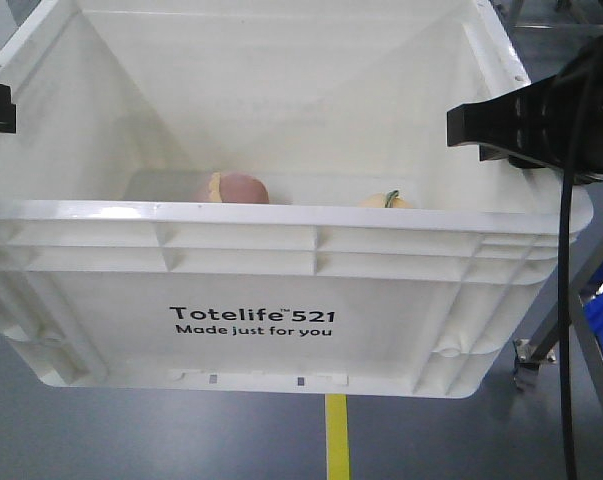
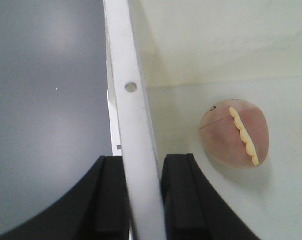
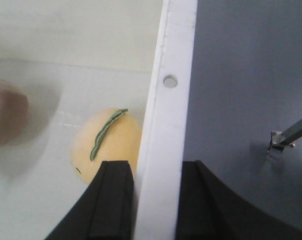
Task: Place moving items into box and shelve
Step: 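Hold the tote with both grippers while the base drives away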
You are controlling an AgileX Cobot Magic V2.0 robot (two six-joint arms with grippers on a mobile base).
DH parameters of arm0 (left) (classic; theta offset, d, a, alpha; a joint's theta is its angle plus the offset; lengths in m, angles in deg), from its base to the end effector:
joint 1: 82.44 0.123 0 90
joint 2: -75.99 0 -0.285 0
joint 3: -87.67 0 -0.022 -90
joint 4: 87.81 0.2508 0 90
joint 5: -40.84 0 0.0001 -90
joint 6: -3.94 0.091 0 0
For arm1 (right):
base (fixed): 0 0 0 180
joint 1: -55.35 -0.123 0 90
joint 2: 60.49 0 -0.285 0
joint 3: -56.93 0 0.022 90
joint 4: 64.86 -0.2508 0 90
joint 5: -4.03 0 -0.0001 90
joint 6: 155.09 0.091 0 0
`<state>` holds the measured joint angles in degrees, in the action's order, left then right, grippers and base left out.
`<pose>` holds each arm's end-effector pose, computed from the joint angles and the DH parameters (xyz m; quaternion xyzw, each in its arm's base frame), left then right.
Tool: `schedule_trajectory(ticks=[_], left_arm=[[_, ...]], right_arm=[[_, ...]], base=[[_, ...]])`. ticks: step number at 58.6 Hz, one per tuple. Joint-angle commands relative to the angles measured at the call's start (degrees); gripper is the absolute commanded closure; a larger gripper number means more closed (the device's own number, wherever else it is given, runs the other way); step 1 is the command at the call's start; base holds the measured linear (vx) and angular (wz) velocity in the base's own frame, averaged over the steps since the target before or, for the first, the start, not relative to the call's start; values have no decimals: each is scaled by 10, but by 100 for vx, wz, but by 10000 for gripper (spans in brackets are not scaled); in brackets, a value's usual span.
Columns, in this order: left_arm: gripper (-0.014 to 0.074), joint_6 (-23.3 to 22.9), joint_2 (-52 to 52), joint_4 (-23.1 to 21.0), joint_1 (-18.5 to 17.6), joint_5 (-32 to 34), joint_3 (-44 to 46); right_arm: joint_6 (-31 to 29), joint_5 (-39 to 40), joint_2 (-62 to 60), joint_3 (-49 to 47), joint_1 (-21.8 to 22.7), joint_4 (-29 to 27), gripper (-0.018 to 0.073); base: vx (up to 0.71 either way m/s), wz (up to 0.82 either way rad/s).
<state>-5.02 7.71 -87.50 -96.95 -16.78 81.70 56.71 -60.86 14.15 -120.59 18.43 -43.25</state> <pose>0.1914 -0.0491 0.4162 0.0446 0.9120 -0.0803 0.3998 0.1931 0.1071 0.4090 -0.0614 0.9270 0.0266 0.3691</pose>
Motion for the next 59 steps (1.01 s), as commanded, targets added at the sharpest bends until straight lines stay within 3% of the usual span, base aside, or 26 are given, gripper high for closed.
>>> schedule_trajectory(ticks=[1,59], left_arm=[[558,4,15,11,-2,77,24],[558,4,15,10,-2,77,25]], right_arm=[[-13,72,-21,-23,2,62,495],[-13,72,-21,-23,2,62,495]], base=[[49,-9],[47,-8]])
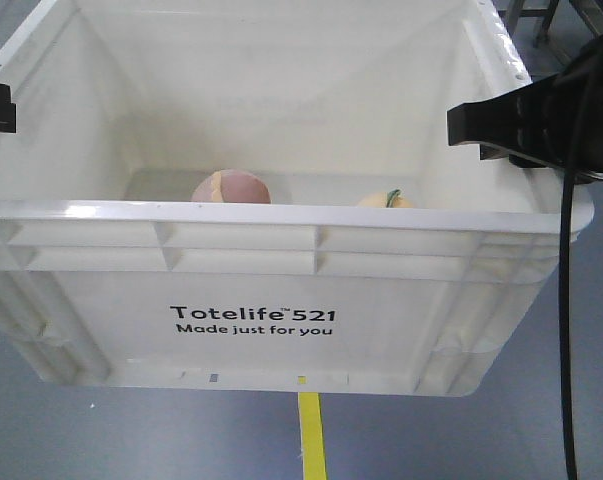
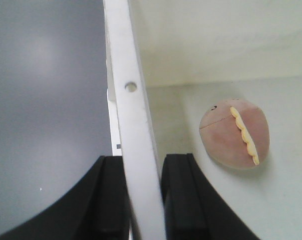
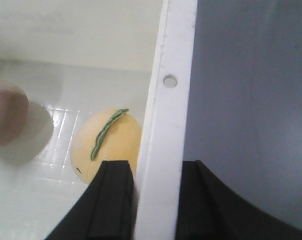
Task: Place moving items into box and shelve
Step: 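Hold the tote with both grippers while the base drives away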
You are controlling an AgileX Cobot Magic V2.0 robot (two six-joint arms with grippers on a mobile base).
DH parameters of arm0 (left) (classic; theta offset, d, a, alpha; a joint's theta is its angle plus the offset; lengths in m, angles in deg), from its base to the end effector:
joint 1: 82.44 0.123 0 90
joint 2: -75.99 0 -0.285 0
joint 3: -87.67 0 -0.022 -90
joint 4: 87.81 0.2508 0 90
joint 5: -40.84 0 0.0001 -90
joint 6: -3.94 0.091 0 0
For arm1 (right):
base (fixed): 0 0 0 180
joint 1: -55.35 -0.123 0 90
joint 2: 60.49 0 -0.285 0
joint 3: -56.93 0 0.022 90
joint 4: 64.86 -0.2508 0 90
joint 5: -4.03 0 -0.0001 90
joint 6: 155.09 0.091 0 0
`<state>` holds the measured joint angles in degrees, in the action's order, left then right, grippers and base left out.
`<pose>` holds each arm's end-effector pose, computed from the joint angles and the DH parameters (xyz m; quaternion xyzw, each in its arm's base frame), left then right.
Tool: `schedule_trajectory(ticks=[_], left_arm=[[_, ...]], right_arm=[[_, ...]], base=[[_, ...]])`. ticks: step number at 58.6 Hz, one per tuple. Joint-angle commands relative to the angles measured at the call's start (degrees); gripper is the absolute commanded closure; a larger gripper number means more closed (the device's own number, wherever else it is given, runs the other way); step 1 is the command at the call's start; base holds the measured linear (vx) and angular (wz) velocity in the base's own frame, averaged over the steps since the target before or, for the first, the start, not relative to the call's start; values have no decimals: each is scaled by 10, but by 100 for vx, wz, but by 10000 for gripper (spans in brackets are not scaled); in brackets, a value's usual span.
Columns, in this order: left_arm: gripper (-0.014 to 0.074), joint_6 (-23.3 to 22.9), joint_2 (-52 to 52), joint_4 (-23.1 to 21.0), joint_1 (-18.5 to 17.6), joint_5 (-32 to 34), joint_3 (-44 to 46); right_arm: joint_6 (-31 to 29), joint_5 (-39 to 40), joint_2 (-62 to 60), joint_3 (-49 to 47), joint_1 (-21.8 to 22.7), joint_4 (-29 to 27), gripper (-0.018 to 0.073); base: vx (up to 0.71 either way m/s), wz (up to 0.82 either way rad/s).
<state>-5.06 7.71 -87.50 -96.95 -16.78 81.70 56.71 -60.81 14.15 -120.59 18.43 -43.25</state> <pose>0.1914 -0.0491 0.4162 0.0443 0.9120 -0.0805 0.3998 0.1932 0.1072 0.4091 -0.0615 0.9268 0.0268 0.3695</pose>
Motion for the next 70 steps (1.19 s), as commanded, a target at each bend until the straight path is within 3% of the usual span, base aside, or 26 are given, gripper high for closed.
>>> schedule_trajectory(ticks=[1,70], left_arm=[[558,5,15,10,-2,77,25],[558,5,15,11,-2,77,25]], right_arm=[[-13,72,-21,-23,2,62,495],[-13,72,-21,-23,2,62,495]], base=[[45,-2],[44,-19]])
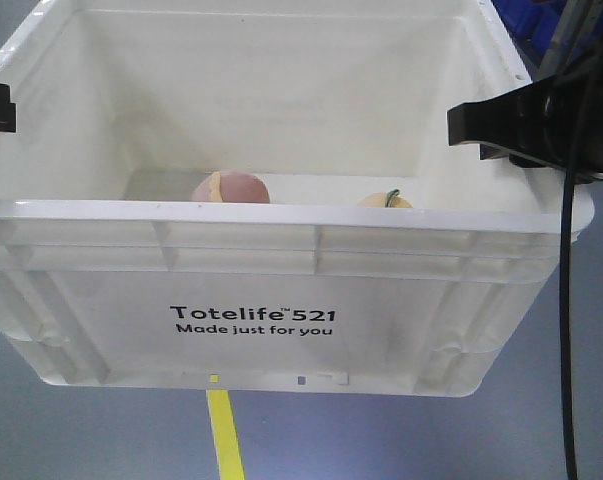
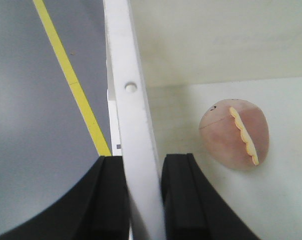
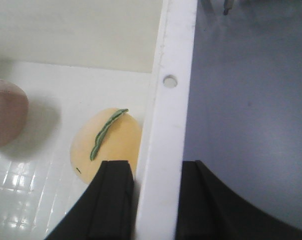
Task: Place moving items into box and shelve
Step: 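Hold the tote with both grippers while the base drives away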
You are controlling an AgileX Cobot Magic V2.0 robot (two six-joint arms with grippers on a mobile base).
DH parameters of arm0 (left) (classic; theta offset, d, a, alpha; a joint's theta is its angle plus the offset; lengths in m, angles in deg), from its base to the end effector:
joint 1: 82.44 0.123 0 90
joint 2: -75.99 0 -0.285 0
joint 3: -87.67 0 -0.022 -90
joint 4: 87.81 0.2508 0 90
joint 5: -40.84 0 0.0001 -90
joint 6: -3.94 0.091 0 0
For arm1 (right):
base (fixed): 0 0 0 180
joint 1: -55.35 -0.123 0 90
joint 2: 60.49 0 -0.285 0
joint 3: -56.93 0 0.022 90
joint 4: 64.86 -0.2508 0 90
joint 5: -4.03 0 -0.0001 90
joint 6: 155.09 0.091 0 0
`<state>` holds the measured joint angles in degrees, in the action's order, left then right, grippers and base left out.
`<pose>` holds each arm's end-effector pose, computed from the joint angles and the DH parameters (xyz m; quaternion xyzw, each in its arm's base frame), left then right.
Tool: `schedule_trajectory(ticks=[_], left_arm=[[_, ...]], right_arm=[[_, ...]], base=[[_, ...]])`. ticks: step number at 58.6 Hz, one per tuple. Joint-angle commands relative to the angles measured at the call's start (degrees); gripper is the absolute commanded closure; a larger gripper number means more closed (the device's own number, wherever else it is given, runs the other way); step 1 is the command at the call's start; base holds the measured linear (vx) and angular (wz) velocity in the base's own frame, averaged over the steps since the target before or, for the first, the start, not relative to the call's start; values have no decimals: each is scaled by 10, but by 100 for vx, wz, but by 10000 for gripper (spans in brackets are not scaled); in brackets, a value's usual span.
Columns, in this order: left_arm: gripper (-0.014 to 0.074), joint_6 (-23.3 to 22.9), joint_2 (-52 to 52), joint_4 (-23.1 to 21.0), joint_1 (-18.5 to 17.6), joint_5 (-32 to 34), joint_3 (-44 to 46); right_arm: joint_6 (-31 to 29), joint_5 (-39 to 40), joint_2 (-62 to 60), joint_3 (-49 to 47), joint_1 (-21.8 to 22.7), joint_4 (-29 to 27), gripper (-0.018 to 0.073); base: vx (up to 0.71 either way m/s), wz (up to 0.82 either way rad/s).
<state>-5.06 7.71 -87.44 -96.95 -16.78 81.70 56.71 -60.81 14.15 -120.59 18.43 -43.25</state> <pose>0.1915 -0.0490 0.4162 0.0444 0.9120 -0.0799 0.3999 0.1932 0.1072 0.4091 -0.0615 0.9268 0.0268 0.3695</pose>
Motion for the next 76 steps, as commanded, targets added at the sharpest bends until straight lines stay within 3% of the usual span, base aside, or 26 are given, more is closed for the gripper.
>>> schedule_trajectory(ticks=[1,76], left_arm=[[558,5,15,10,-2,77,25],[558,5,15,10,-2,77,25]], right_arm=[[-13,72,-21,-23,2,62,495],[-13,72,-21,-23,2,62,495]], base=[[42,-29],[36,-42]])
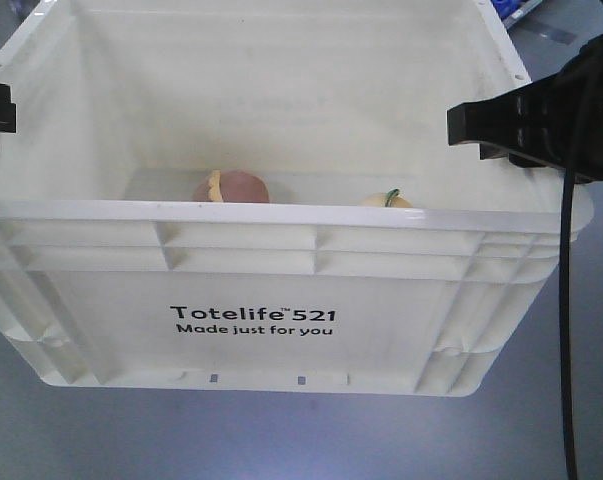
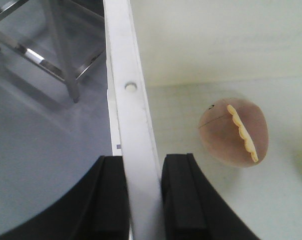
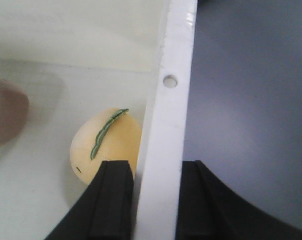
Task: Place moving items into box and shelve
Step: 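Hold the tote with both grippers while the base drives away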
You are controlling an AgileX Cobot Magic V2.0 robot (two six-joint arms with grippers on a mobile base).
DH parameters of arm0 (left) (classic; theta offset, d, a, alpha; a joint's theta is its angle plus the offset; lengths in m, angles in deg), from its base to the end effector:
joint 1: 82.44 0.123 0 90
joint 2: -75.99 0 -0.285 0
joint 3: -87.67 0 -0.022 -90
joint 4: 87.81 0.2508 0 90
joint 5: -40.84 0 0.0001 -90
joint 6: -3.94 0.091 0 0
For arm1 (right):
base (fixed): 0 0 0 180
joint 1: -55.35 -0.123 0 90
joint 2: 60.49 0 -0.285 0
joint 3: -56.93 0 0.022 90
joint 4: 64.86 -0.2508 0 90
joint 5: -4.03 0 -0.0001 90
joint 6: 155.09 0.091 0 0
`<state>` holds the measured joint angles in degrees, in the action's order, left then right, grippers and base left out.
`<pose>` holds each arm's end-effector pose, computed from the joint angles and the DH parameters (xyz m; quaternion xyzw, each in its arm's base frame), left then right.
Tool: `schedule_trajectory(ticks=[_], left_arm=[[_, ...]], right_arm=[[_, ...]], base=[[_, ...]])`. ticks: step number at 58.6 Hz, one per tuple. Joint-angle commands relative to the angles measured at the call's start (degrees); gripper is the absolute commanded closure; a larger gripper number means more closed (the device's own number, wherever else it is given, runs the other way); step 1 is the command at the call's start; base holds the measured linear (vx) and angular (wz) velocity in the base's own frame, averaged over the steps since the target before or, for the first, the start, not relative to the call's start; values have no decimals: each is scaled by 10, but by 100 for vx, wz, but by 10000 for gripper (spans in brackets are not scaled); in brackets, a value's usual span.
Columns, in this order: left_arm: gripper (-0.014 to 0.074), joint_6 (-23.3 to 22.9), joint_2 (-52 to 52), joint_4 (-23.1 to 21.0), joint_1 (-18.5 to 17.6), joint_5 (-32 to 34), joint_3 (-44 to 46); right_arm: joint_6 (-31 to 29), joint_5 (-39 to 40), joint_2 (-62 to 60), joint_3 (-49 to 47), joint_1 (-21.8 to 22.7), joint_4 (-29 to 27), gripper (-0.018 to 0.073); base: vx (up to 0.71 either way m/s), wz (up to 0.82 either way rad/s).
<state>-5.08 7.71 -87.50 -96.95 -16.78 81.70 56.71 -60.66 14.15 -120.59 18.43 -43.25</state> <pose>0.1914 -0.0491 0.4162 0.0441 0.9120 -0.0805 0.3998 0.1933 0.1073 0.4092 -0.0617 0.9264 0.0275 0.3704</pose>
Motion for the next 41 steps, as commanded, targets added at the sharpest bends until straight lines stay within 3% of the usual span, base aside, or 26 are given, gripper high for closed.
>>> schedule_trajectory(ticks=[1,41], left_arm=[[558,5,15,11,-2,77,25],[558,5,15,11,-2,77,25]], right_arm=[[-13,70,-21,-23,2,62,495],[-13,70,-21,-23,2,62,495]], base=[[29,-49],[28,-44]])
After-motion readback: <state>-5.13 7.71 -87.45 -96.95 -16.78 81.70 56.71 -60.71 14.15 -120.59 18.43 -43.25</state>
